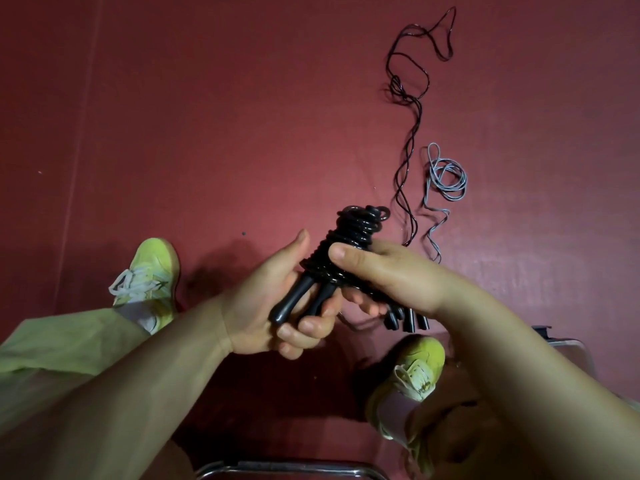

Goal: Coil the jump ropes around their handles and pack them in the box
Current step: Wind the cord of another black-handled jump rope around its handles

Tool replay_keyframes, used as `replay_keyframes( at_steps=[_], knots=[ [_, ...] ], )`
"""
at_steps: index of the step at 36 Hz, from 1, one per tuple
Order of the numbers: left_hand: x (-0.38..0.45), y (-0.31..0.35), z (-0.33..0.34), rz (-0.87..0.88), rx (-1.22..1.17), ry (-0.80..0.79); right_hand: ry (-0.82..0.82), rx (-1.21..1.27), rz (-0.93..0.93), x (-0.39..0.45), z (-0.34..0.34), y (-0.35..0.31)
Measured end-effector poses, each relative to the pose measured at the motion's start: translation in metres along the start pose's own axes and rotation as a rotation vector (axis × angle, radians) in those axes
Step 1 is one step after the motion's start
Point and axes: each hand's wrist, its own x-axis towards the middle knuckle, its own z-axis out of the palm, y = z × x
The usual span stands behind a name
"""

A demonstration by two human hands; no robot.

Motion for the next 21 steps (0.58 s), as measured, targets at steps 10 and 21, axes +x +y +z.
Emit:
replay_keyframes(
  at_steps=[10,21],
  knots=[
    [0.013,-0.001,0.004,0.029,0.189,0.404,0.053,-0.217,0.228,0.006,0.012,-0.010],
    [0.015,0.006,0.014,0.202,0.514,0.761,0.230,-0.412,0.285,0.012,0.017,0.013]
  ],
)
